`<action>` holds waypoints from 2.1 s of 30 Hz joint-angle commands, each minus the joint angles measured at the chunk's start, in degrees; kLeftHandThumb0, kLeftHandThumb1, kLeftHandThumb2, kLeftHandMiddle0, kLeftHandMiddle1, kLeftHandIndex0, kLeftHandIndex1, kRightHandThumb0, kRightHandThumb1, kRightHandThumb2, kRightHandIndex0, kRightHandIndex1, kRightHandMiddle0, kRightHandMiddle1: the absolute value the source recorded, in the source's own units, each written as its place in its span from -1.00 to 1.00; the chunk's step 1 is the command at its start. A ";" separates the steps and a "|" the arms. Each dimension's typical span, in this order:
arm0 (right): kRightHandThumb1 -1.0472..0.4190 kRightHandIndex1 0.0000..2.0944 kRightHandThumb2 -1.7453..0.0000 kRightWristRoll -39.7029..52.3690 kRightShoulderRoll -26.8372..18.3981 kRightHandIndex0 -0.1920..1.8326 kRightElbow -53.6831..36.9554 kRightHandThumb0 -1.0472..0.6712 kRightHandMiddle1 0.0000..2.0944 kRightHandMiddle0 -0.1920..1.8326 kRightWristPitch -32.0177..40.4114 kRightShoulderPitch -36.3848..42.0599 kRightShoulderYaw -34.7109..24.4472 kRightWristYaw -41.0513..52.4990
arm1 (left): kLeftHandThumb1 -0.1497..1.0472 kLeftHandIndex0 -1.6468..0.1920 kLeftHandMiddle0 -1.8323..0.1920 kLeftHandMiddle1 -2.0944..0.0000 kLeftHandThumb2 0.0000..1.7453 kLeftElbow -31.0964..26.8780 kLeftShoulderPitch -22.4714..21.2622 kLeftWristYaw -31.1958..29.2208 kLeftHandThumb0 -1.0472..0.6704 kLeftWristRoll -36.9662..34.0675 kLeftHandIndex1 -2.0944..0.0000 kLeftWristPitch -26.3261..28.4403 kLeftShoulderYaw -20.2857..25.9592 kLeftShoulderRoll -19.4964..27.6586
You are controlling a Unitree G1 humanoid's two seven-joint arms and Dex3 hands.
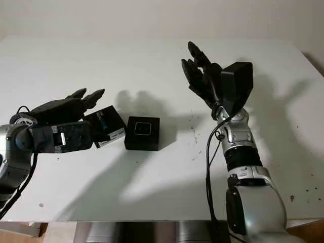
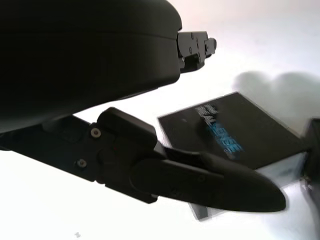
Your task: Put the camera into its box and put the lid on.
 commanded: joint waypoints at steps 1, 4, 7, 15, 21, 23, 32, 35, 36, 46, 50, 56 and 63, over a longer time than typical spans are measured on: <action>-1.00 -0.93 0.46 0.05 -0.04 -0.77 -1.35 -0.40 -0.94 -0.73 -0.46 0.51 0.12 -0.01 | 1.00 0.94 0.79 0.94 -0.80 0.43 0.42 0.51 -0.97 3.33 0.94 -0.02 -1.76 0.07; -1.00 -0.93 0.47 -0.33 -0.03 -0.76 -1.47 -0.41 -0.94 -0.73 -0.42 0.60 0.20 -0.36 | 1.00 0.95 0.78 0.94 -0.80 0.99 0.55 0.28 -0.98 4.97 0.95 -0.44 -2.14 -0.80; -1.00 -0.93 0.49 -0.26 0.02 -0.76 -1.42 -0.42 -0.94 -0.73 -0.50 0.57 0.11 -0.26 | 1.00 0.95 0.77 0.94 -0.80 1.28 0.65 -0.36 -0.98 4.93 0.95 -0.69 -1.94 -1.71; -1.00 -0.94 0.49 -0.06 0.16 -0.76 -0.56 -0.41 -0.94 -0.73 -0.93 -0.04 0.02 0.04 | 1.00 0.94 0.80 0.95 -0.82 -0.06 0.82 -2.93 -0.95 1.31 0.95 -0.89 -0.19 -2.81; -1.00 -0.94 0.50 -0.11 0.09 -0.75 -0.65 -0.40 -0.94 -0.72 -1.01 0.17 -0.20 -0.59 | 1.00 0.93 0.80 0.95 -0.81 0.26 0.89 -2.91 -0.97 0.73 0.94 -0.45 -0.12 -3.34; -1.00 -0.94 0.51 -0.19 -0.12 -0.75 -1.04 -0.40 -0.94 -0.71 -1.03 0.42 -0.22 -0.82 | 1.00 0.92 0.79 0.95 -0.83 0.64 0.84 -2.85 -0.95 1.40 0.94 -0.20 -0.54 -3.37; -1.00 -0.93 0.51 -0.59 -0.57 -0.72 -3.51 -0.40 -0.93 -0.68 0.08 1.56 -0.29 -2.59 | 0.94 0.80 0.62 0.87 -0.93 2.19 1.79 1.81 -0.90 6.45 0.90 0.03 -1.77 -4.86; -1.00 -0.93 0.52 -0.51 -0.52 -0.72 -4.35 -0.40 -0.93 -0.68 0.47 2.01 -0.27 -2.85 | 0.85 0.67 0.94 0.01 -0.94 2.49 2.07 2.50 -0.80 8.11 0.86 1.06 -2.10 -5.88; -1.00 -0.93 0.52 -0.51 -0.51 -0.72 -4.47 -0.40 -0.93 -0.68 0.54 2.11 -0.27 -2.89 | 0.83 0.64 0.97 -0.11 -0.94 2.55 2.11 2.47 -0.78 8.66 0.85 1.09 -2.27 -5.97; -1.00 -0.94 0.52 0.20 -0.44 -0.72 -5.23 -0.39 -0.94 -0.67 0.85 2.85 -0.61 -2.77 | 0.77 0.64 1.00 -0.20 -0.94 2.85 2.00 -1.33 -0.67 5.96 0.81 1.68 -1.47 -7.90; -1.00 -0.94 0.52 0.62 -0.44 -0.72 -5.61 -0.39 -0.94 -0.68 1.06 3.11 -0.91 -2.77 | 0.75 0.72 1.00 -0.23 -0.94 2.74 1.93 -2.68 -0.67 3.04 0.85 1.62 -0.66 -8.29; -1.00 -0.95 0.52 0.60 -0.58 -0.73 -6.28 -0.39 -0.94 -0.68 1.61 3.52 -0.83 -3.18 | 0.76 0.60 0.97 -0.53 -0.94 3.45 3.51 2.44 -0.65 1.12 0.85 -0.67 0.33 -9.05; -1.00 -0.94 0.50 0.65 -0.52 -0.72 -7.15 -0.36 -0.94 -0.67 1.91 4.35 -0.74 -3.17 | 0.82 0.21 0.46 -0.37 -0.94 5.82 6.58 16.27 0.03 -5.61 0.42 -5.50 4.64 -13.34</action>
